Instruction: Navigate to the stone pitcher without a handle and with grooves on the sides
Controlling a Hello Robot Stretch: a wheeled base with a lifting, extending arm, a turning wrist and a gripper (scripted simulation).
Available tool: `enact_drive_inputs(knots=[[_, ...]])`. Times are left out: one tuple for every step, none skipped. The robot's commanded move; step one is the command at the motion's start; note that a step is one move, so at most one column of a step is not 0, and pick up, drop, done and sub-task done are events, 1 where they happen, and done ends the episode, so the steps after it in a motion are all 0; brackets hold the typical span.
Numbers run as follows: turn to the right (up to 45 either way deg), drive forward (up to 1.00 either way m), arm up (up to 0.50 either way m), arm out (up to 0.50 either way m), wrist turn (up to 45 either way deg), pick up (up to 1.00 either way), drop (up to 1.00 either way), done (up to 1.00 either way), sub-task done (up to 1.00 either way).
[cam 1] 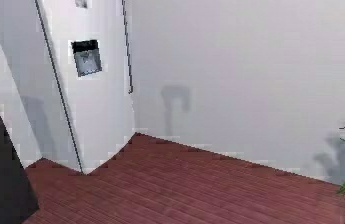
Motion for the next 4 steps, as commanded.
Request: enact_drive_inputs(knots=[[-45.0,0.0,0.0,0.0,0.0,0.0,0.0,0.0,0.0],[-18.0,0.0,0.0,0.0,0.0,0.0,0.0,0.0,0.0],[0.0,0.8,0.0,0.0,0.0,0.0,0.0,0.0,0.0],[0.0,0.0,0.0,0.0,0.0,0.0,0.0,1.0,0.0]])
